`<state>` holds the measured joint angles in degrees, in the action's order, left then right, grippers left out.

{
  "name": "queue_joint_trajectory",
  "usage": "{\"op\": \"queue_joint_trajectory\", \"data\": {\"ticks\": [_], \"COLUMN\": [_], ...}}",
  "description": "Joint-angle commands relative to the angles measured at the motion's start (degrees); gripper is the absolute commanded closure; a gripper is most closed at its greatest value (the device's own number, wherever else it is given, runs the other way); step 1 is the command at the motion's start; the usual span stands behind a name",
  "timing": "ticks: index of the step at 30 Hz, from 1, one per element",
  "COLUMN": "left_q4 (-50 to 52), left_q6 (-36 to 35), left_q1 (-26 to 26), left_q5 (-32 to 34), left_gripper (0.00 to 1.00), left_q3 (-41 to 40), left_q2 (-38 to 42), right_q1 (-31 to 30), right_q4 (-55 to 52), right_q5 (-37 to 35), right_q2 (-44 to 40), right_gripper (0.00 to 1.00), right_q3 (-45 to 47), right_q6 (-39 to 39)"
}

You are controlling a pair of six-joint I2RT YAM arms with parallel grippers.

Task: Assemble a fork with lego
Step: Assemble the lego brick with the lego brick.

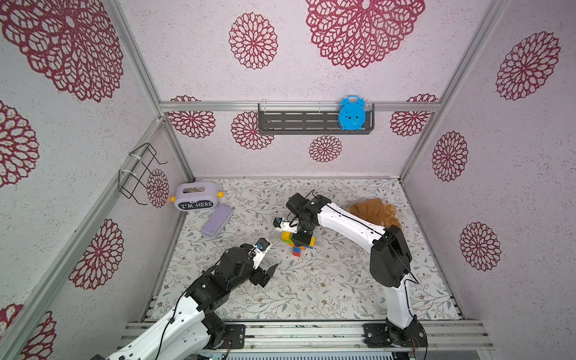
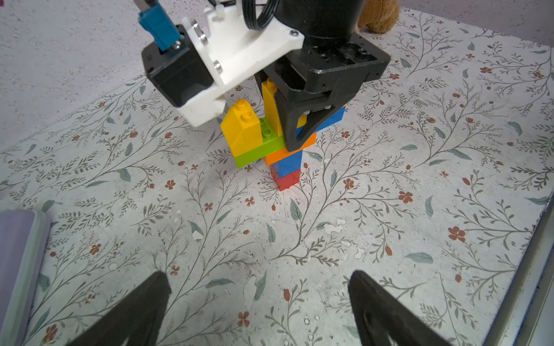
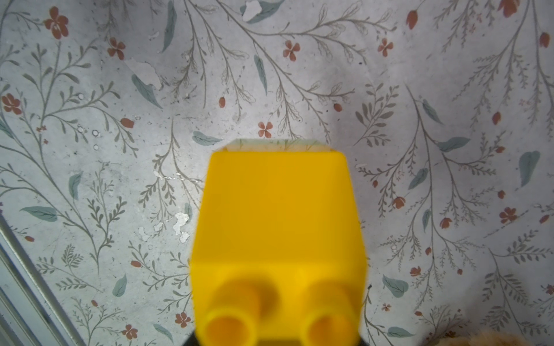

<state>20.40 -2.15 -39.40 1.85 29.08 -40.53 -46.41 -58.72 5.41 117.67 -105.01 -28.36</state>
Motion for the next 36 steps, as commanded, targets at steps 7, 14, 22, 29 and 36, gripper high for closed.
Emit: {"op": "queue_joint_trajectory", "data": {"ticks": [7, 14, 22, 29, 36], "left_q4": [-1.29, -1.26, -1.3, -1.26, -1.51], "left_q6": [-0.57, -0.57, -0.57, -0.57, -0.49], "left_q1": [-0.51, -0.5, -0.46, -0.5, -0.55], "left_q5": [-0.13, -0.17, -0.09, -0.09, 0.17], "left_gripper": [0.03, 0.03, 0.03, 0.03, 0.03], "left_q3": [-0.43, -0.43, -0.43, -0.44, -0.68], "left_q2": [0.0, -0.1, -0.08, 0.11, 0.92], "right_q1": [0.13, 0.11, 0.3, 1.9, 8.05], "right_q4": [-4.13, -3.28, -1.04, -0.79, 14.79], "right_q5": [-0.55, 0.21, -1.22, -0.29, 9.66], "right_q2": [2.77, 1.33, -3.12, -10.42, -25.96], "right_gripper": [0.62, 0.53, 0.27, 0.17, 0.01], "right_q3": [-2.44, -3.71, -3.67, -2.48, 12.92], "right_q6": [1.55, 2.24, 2.33, 1.51, 2.98]}}
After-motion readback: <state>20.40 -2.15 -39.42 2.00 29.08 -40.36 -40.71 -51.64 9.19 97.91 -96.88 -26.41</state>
